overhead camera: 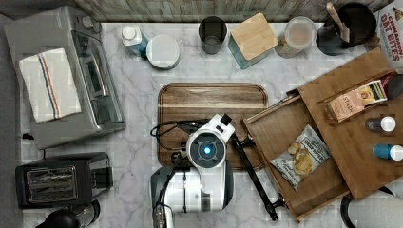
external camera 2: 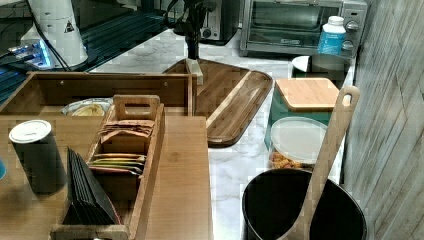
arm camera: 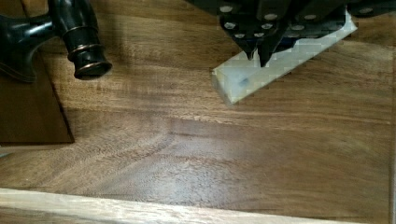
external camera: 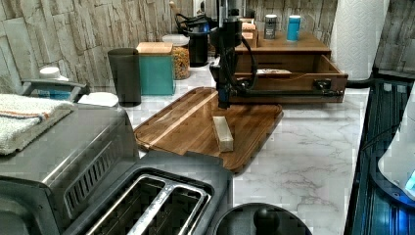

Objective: Close the drawer.

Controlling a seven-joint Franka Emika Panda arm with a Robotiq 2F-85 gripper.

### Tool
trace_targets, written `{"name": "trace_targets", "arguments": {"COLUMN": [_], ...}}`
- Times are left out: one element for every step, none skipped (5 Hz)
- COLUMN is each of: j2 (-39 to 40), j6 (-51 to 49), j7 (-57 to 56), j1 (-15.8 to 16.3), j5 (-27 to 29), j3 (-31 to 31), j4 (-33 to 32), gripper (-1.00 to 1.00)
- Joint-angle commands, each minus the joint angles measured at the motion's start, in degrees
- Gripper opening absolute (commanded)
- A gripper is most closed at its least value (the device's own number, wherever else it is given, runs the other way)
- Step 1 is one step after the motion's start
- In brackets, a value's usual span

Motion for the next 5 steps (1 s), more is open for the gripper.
{"name": "trace_targets", "arguments": {"j2": [-3.7,-5.0,-6.6,-10.4,-11.5], "j6": [-0.1,-1.4,-4.2,-6.7,-4.4], "j7": [-13.8,-14.9,-17.0,-17.7,-22.0], "j1": [-4.3,-5.2,-6.2,-7.1,-3.3], "j5": [-2.0,-5.2,-6.8,-8.7,-11.0], "j3": [-6.1,-7.7,-8.9,-9.0,-14.7], "j4": [-7.7,-9.0,-10.0,-12.1,-13.5], "gripper": [-1.00,-1.00,-1.00,-1.00,-1.00]}}
